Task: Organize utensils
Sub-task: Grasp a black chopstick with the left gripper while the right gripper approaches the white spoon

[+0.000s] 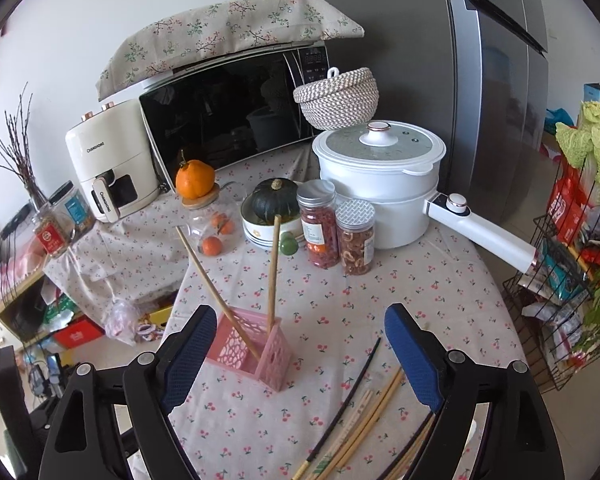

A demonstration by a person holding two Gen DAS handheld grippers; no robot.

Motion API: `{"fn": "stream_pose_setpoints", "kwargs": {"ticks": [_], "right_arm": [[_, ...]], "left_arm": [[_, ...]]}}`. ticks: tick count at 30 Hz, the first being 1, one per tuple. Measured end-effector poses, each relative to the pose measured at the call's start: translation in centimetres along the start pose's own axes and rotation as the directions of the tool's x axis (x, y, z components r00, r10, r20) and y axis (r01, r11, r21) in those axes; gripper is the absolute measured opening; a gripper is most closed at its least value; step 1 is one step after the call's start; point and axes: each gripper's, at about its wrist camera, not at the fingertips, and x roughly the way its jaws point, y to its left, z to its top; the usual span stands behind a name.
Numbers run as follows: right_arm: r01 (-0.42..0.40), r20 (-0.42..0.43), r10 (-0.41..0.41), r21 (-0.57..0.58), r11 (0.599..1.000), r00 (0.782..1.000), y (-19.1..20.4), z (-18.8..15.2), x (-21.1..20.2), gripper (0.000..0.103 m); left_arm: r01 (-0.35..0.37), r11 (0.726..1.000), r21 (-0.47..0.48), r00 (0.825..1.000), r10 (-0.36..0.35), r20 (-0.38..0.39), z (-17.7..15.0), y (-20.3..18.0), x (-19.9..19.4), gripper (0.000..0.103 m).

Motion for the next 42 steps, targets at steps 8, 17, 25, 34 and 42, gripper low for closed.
{"fn": "stream_pose_setpoints", "kwargs": {"ticks": [8,17,25,34,42], "right_arm": [[0.055,-0.121,-0.048,0.052,0.997,0.991,-5.3,-4.6,0.4,0.089],[0.116,-0.270,-0.081,0.117,0.986,0.959,-10.9,-7.8,1.5,0.090],[0.175,-0.360,-0.122,0.118,0.978,0.925,-15.0,-8.9,2.9,0.089],[0.258,-0.397,-0.227,0.025,0.966,0.889,-18.7,-8.8,4.7,0.089],[0.232,-0.451,-0.175,0.073,0.970,0.875,-20.9,-9.5,5.7,0.089]], "left_arm": [[0.038,0.998,0.051,0.996,-0.033,-0.085,-1.2,-3.2,2.0,0.102],[0.062,0.993,0.101,0.980,-0.041,-0.194,-2.8,-7.2,5.4,0.102],[0.077,0.977,0.198,0.981,-0.039,-0.188,-3.7,-12.0,7.9,0.099],[0.021,0.973,0.229,0.986,0.017,-0.164,0.0,-15.8,13.6,0.041],[-0.046,0.975,0.216,0.984,0.082,-0.161,2.6,-18.2,18.2,0.020]]}}
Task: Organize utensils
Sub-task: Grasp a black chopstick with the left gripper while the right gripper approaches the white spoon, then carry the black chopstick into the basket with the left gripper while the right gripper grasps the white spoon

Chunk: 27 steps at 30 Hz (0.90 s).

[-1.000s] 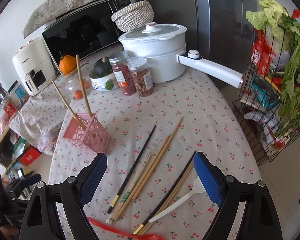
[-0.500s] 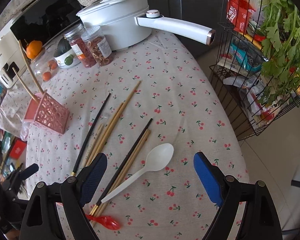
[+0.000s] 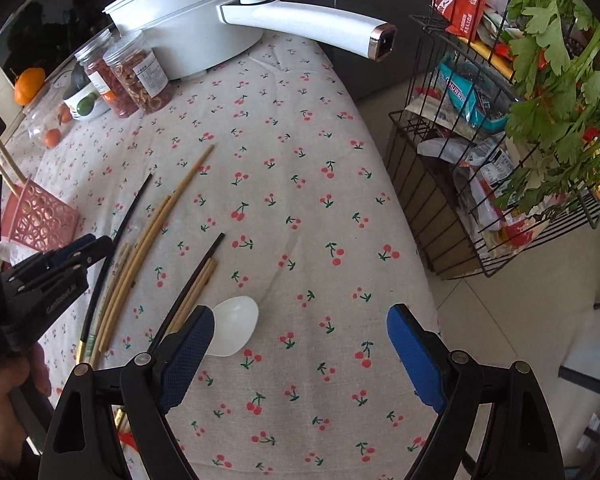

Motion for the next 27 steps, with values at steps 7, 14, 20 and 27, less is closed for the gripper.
{"fn": "stream_pose_setpoints", "kwargs": {"ticks": [7,14,20,27], "right_arm": [[-0.026,-0.001,0.026,0.032,0.999,1.000,-0.7,0.2,-0.2,0.089],[-0.040,-0.029,0.041,0.028,0.999,0.999,-0.2,0.1,0.5,0.089],[-0.057,-0.081,0.061,0.051,0.997,0.995,0.0,0.1,2.3,0.089],[-0.130,-0.097,0.134,0.053,0.990,0.986,0.5,-0.2,3.7,0.089]], "left_arm": [[-0.037,0.999,0.017,0.999,0.038,-0.032,1.0,-0.9,1.6,0.018],[-0.019,0.999,0.034,0.999,0.021,-0.046,0.3,-0.4,0.3,0.007],[0.046,0.997,0.063,0.999,-0.048,0.023,-1.6,0.2,-4.8,0.007],[0.102,0.989,0.106,0.985,-0.115,0.126,-4.3,2.5,-10.8,0.007]]}}
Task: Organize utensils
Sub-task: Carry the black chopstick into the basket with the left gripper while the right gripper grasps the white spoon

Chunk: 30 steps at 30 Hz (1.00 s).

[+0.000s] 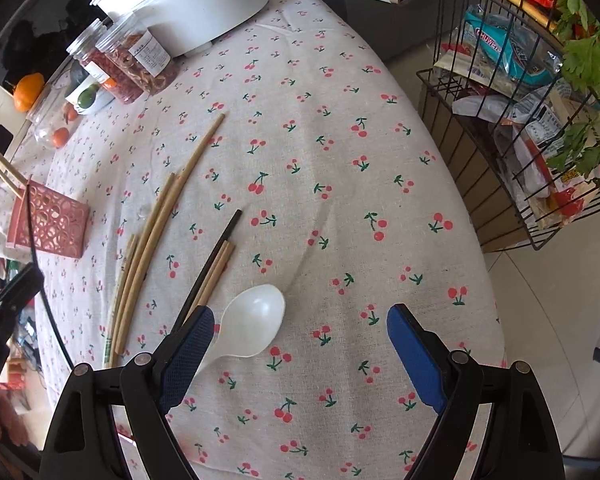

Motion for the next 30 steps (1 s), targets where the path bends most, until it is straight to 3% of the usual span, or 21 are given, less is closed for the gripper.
{"fn": "stream_pose_setpoints", "kwargs": {"ticks": [5,12,18,25,30], "right_arm": [[-0.027,-0.010,0.027,0.007,1.000,1.000,0.2,-0.1,1.0,0.084],[-0.101,0.042,0.100,0.012,0.995,0.994,0.2,0.0,1.1,0.039],[-0.189,0.051,0.190,-0.019,0.982,0.981,0.6,-0.6,1.7,0.010],[-0.211,0.177,0.213,-0.027,0.977,0.961,1.5,-0.9,-1.9,0.006],[-0.241,0.322,0.250,-0.070,0.968,0.913,3.1,-1.0,-6.8,0.006]], "left_arm": [[0.028,0.999,-0.033,0.998,-0.025,0.061,-1.8,2.3,-2.6,0.007],[0.072,0.992,-0.101,0.992,-0.061,0.111,-2.6,4.7,-4.6,0.006],[0.077,0.990,-0.114,0.990,-0.062,0.130,-3.1,5.5,-5.5,0.006],[0.024,0.994,-0.107,0.971,0.002,0.240,-3.0,6.8,-9.0,0.006],[-0.003,0.993,-0.122,0.930,0.048,0.364,-2.5,7.7,-12.6,0.006]]}}
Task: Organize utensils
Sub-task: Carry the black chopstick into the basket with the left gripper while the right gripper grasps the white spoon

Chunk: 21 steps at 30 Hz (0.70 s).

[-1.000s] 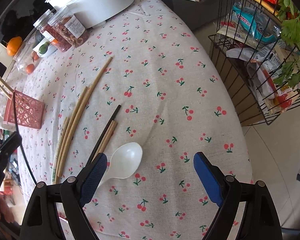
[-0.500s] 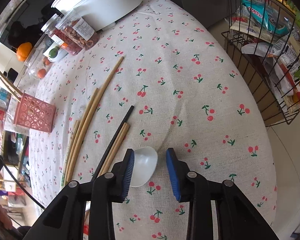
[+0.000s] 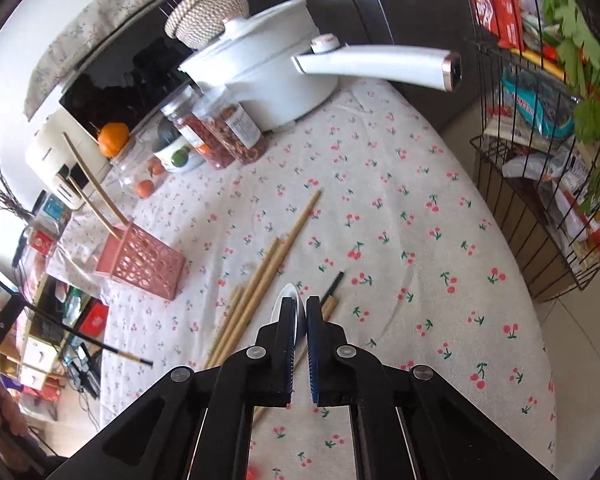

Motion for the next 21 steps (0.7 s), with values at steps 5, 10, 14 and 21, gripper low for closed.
{"fn": "stream_pose_setpoints", "kwargs": {"ticks": [5,10,14,21], "right_arm": [[0.044,0.145,-0.035,-0.063,0.997,0.989,3.0,1.3,-3.7,0.006],[0.055,0.233,-0.027,-0.114,0.992,0.972,5.6,1.9,-5.9,0.006],[0.033,0.234,-0.006,-0.115,0.993,0.972,6.6,2.0,-5.7,0.006],[0.021,0.234,0.010,-0.129,0.991,0.972,8.1,2.2,-4.8,0.006]], "left_arm": [[-0.015,0.999,-0.047,0.991,0.021,0.133,2.1,1.1,-2.3,0.006],[-0.046,0.997,-0.062,0.964,0.060,0.258,3.8,1.6,-3.2,0.006],[-0.050,0.995,-0.091,0.949,0.076,0.306,4.4,2.0,-2.9,0.006],[-0.078,0.992,-0.096,0.922,0.109,0.372,5.2,2.3,-1.3,0.006]]}}
